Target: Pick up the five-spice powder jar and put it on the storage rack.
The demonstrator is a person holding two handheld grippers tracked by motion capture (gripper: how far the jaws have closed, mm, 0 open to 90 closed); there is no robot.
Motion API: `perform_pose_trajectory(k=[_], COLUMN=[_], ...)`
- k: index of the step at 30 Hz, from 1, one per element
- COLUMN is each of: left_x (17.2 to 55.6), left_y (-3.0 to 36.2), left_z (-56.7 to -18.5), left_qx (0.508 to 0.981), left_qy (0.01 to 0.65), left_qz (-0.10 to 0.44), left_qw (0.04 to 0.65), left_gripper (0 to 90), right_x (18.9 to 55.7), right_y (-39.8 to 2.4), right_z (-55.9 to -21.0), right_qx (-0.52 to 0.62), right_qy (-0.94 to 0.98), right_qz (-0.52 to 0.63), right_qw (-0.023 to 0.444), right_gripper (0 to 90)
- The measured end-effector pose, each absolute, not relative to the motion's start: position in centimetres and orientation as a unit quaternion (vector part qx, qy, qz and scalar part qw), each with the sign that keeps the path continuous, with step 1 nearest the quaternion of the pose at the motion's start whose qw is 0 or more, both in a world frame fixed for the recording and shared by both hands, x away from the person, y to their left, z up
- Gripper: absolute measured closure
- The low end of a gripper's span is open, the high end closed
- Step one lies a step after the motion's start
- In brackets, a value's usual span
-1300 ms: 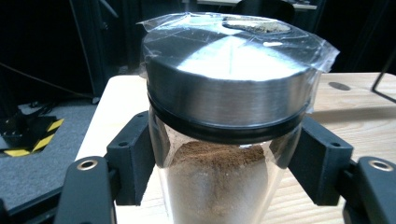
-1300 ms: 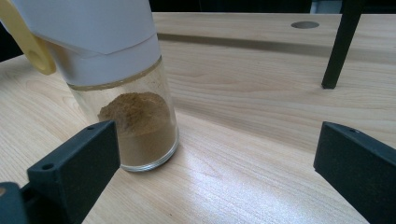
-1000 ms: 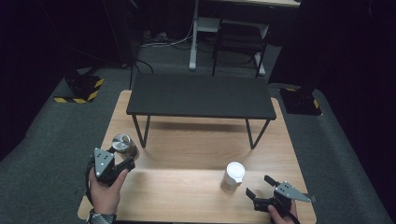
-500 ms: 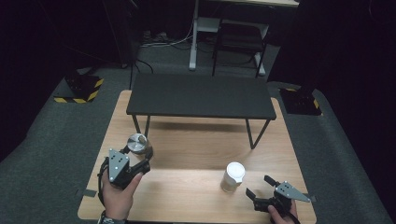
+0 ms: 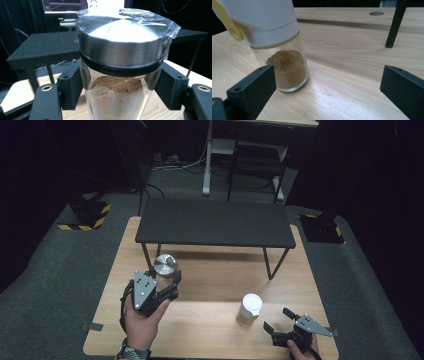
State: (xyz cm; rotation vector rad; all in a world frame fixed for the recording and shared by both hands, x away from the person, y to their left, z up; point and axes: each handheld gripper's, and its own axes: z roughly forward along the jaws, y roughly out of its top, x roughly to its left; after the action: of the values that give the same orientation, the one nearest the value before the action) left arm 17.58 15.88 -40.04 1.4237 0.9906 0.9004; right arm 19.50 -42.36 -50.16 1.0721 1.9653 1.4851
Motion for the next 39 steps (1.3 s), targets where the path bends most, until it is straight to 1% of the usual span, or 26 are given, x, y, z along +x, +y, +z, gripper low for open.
perform_pose_trajectory(k=[10,21,39], left_x=[19.4,21.2,26.0], left_y=[13.4,11.8,11.1], left_z=[-37.0,-34.8,-32.4], left_qx=[0.608,0.606,0.591], left_qy=[0.391,0.379,0.405], left_qz=[0.397,0.41,0.415], left_qw=[0.565,0.567,0.561], left_gripper=[31.0,31.0,31.0], right_x=[19.5,19.5,19.4], right_y=[-42.4,-42.6,-42.8], right_z=[-50.2,-50.2,-50.3], right_qx=[0.389,0.39,0.394], right_qy=[0.711,0.71,0.706], right_qz=[0.54,0.542,0.545], right_qw=[0.224,0.223,0.223], right_gripper=[0.0,0.0,0.0])
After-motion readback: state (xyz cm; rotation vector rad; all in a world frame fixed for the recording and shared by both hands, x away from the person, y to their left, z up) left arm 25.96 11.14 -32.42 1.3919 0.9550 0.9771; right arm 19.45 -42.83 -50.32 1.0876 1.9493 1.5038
